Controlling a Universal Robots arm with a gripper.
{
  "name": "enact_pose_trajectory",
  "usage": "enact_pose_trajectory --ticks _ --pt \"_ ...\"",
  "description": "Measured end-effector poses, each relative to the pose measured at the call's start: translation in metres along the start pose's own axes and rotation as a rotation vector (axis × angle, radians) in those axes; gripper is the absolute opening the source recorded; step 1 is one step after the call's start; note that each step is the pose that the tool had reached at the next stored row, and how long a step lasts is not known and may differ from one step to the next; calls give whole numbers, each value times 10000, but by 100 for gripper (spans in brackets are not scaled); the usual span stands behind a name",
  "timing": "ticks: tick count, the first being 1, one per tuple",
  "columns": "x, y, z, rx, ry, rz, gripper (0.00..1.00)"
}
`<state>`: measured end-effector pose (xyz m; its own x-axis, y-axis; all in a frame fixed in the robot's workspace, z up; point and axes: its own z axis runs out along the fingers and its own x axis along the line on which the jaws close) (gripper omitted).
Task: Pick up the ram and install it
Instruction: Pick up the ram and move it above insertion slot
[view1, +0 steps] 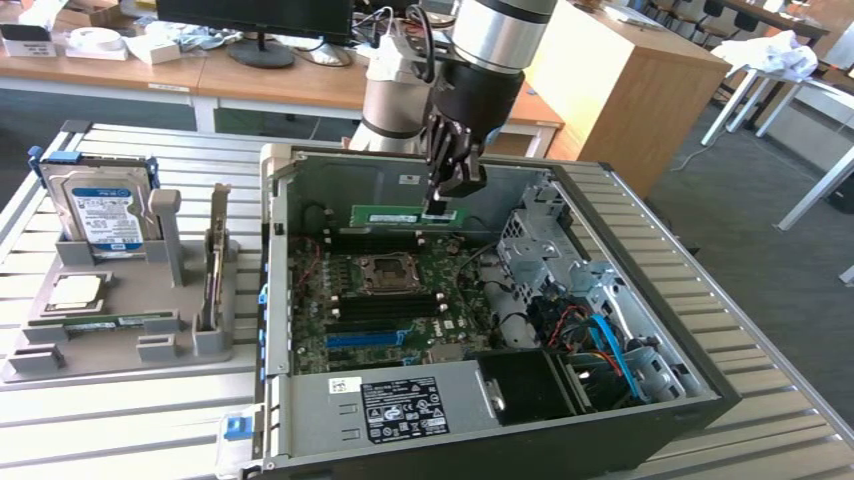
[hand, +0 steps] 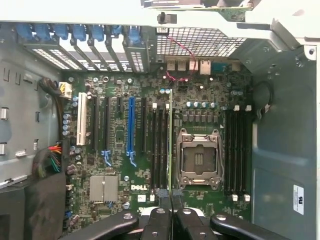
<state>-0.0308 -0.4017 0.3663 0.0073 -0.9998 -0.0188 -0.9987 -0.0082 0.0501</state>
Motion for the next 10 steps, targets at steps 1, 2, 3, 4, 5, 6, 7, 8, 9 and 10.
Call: enact_pose_trajectory --ticks 1,2,3,4,5,6,7,8,9,10 --pt "10 0 -1 0 1 0 11" --pt "22 0 -1 -1 1 0 11" --pt "33 0 -1 -1 0 0 11" --pt "46 0 -1 -1 0 0 11" --pt "59 0 -1 -1 0 -1 11" --pt "68 0 -1 -1 0 0 11" --pt "71 1 -1 -1 -1 1 11" --pt "71 1 -1 -1 0 1 11" --pt "71 1 -1 -1 -1 2 11" --pt "71 0 -2 -2 0 0 11"
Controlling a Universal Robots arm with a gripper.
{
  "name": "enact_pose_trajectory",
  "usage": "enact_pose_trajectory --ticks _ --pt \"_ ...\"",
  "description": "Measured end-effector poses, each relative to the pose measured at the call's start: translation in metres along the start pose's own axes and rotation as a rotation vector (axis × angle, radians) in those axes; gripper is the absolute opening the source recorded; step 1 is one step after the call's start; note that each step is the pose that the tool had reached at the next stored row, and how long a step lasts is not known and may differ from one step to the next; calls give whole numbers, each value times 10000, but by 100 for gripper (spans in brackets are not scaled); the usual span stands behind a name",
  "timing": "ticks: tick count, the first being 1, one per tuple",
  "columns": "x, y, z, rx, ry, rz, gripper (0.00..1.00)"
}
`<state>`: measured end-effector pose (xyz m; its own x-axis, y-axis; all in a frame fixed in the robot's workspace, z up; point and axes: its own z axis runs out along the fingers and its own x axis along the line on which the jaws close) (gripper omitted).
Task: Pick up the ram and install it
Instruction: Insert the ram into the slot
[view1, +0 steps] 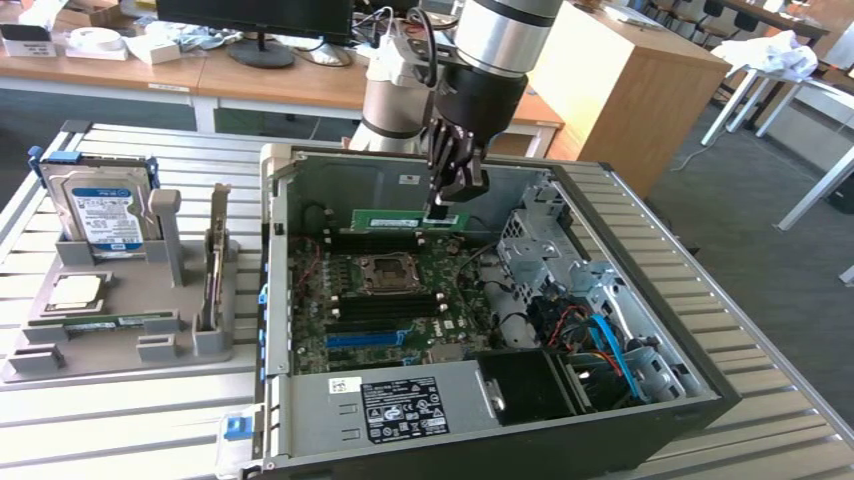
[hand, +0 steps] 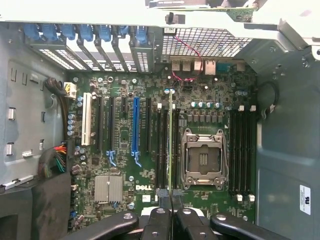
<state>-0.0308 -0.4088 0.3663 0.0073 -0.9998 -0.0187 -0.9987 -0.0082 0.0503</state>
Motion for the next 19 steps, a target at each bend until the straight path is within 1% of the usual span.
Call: enact_pose_trajectory --ticks 10,16,19 --pt "3 1 0 1 -1 1 11" --pt "55 0 -1 1 -1 0 11" --pt "58 1 -1 1 -1 1 11"
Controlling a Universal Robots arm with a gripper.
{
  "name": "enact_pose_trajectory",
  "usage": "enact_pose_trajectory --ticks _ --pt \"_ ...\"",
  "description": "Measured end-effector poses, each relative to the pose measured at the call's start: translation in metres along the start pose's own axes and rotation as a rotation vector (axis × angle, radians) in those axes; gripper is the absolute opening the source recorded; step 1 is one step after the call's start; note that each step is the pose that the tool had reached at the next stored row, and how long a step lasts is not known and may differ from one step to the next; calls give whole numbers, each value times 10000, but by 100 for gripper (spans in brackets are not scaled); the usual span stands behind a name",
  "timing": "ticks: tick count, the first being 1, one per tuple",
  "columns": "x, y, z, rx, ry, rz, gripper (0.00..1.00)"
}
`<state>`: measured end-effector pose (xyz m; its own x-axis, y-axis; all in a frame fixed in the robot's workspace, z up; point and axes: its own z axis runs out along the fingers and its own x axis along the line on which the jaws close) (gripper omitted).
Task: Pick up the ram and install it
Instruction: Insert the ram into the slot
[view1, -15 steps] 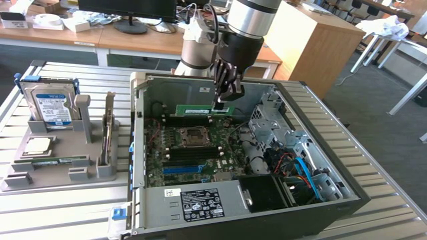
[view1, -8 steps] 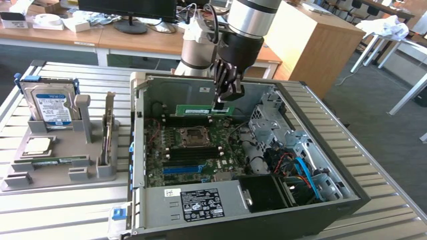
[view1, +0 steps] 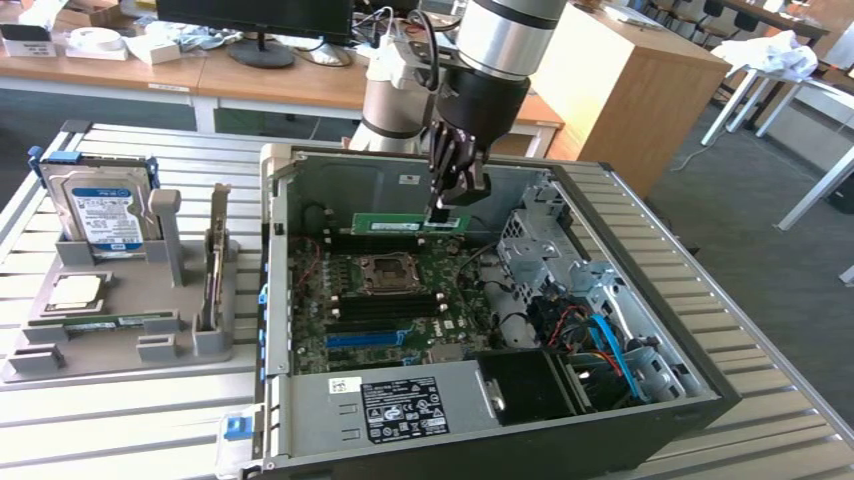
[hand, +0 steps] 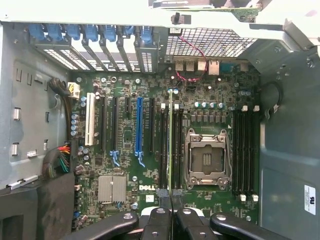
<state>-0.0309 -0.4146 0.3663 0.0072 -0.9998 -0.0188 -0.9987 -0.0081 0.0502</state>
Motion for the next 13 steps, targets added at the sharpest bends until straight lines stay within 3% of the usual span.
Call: enact_pose_trajectory --ticks 2,8,13 --pt "1 -1 4 -1 1 -1 11" --pt "2 -6 97 73 1 -4 11" --pt "3 -8 159 80 1 -3 11"
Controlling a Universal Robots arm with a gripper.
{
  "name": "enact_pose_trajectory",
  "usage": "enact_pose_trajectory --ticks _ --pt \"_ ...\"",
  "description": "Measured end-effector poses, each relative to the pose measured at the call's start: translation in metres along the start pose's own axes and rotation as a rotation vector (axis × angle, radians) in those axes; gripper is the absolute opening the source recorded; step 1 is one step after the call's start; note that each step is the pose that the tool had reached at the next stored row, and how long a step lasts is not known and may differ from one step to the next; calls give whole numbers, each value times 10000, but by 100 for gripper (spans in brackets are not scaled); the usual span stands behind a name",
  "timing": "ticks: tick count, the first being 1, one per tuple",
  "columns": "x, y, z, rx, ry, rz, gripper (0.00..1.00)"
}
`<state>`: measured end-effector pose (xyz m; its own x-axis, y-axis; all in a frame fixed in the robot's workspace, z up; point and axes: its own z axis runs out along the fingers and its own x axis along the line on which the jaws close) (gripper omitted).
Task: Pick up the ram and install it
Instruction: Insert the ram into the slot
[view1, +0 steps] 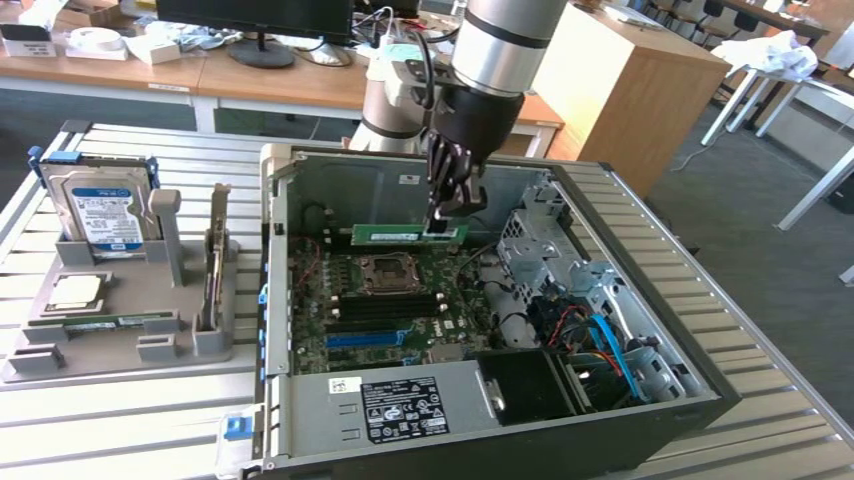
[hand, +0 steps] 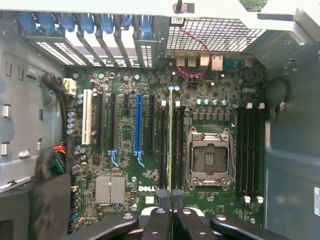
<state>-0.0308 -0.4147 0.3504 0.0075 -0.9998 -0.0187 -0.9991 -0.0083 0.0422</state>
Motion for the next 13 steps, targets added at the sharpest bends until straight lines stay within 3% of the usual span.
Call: enact_pose_trajectory --ticks 4,13 --pt "1 -2 48 1 0 0 11" --pt "1 -3 58 3 -4 0 11"
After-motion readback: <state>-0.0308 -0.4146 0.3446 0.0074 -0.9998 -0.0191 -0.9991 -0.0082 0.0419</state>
